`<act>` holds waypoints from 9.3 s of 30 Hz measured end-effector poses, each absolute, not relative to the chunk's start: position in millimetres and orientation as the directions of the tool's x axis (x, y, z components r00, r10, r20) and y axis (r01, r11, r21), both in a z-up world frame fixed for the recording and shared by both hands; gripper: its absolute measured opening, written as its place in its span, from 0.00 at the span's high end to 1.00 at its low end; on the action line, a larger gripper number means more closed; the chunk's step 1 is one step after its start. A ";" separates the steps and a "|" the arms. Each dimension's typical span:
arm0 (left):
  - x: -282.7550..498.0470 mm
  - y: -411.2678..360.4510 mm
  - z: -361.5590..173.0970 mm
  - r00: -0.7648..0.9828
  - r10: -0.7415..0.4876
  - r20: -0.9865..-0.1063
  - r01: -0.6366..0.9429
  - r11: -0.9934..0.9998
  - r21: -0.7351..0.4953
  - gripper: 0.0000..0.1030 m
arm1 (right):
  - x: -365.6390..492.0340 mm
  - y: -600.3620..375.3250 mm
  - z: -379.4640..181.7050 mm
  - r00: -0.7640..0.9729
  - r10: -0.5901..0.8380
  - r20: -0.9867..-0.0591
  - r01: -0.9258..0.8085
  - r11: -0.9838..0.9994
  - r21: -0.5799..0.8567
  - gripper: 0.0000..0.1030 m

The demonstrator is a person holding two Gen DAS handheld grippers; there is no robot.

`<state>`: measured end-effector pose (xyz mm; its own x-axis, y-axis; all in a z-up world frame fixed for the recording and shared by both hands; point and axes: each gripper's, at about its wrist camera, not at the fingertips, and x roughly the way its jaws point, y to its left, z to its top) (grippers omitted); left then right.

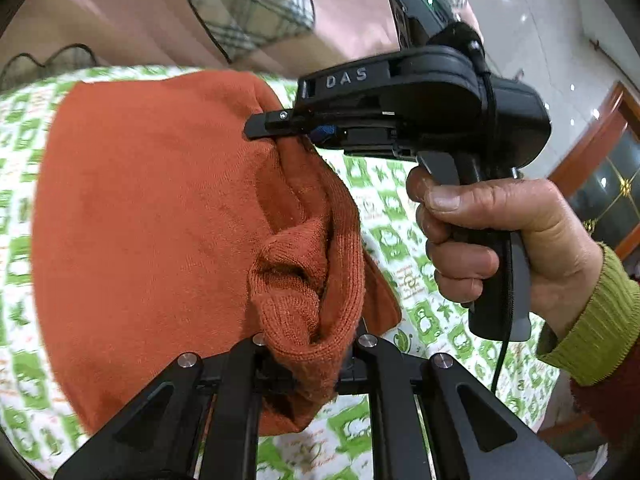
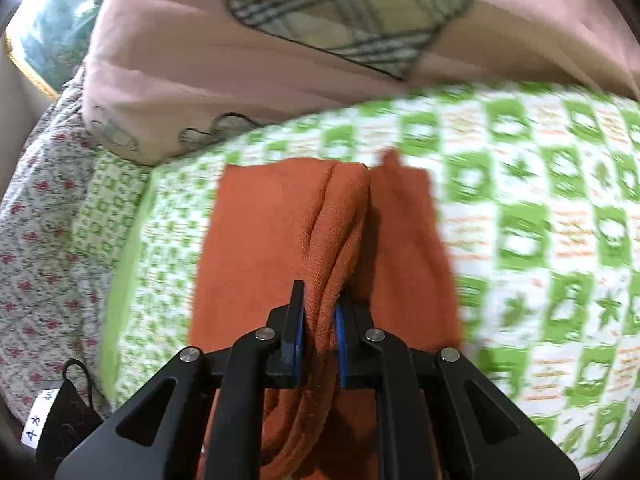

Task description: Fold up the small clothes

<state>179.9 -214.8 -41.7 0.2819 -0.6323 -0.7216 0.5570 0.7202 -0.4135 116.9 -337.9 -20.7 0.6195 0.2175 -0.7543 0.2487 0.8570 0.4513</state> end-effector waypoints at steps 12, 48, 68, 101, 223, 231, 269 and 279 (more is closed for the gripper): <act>191.5 -220.5 -55.9 0.246 -0.640 -0.728 0.541 0.714 -0.445 0.89 | 114.5 -360.0 -26.8 0.634 0.174 -0.754 0.253 0.874 0.415 0.87; 273.4 -47.5 -108.9 0.249 -0.628 -0.737 0.203 0.778 -0.595 0.60 | 73.2 -362.4 -74.7 0.554 0.277 -0.785 0.388 0.748 0.538 0.74; 133.0 147.9 -31.7 0.433 -0.494 -0.754 0.166 0.866 -0.472 0.79 | 89.1 -169.4 -59.5 0.525 0.539 -0.659 0.065 0.747 0.662 0.80; 118.1 171.0 -68.7 0.414 -0.325 -0.850 0.001 0.934 -0.356 0.46 | 124.6 -148.5 -2.1 0.624 0.241 -0.743 0.055 0.935 0.350 0.89; 18.1 117.3 -89.3 0.321 -0.357 -0.877 0.228 0.928 -0.294 0.82 | 4.7 -106.0 -56.8 0.449 0.199 -0.871 0.070 0.964 0.256 0.97; 13.5 119.3 -67.5 0.352 -0.325 -0.878 0.203 0.942 -0.267 0.66 | 2.5 -117.5 -73.0 0.422 0.227 -0.878 0.126 0.944 0.305 0.95; 295.2 209.5 -89.2 0.493 -0.382 -0.782 -0.047 0.886 -0.462 0.93 | 169.5 -167.1 -56.2 0.579 0.164 -0.799 0.211 0.916 0.341 0.90; 270.3 216.1 -52.1 0.544 -0.270 -0.795 -0.077 0.927 -0.368 0.82 | 146.0 -181.7 -34.0 0.599 0.113 -0.793 0.296 0.888 0.351 0.71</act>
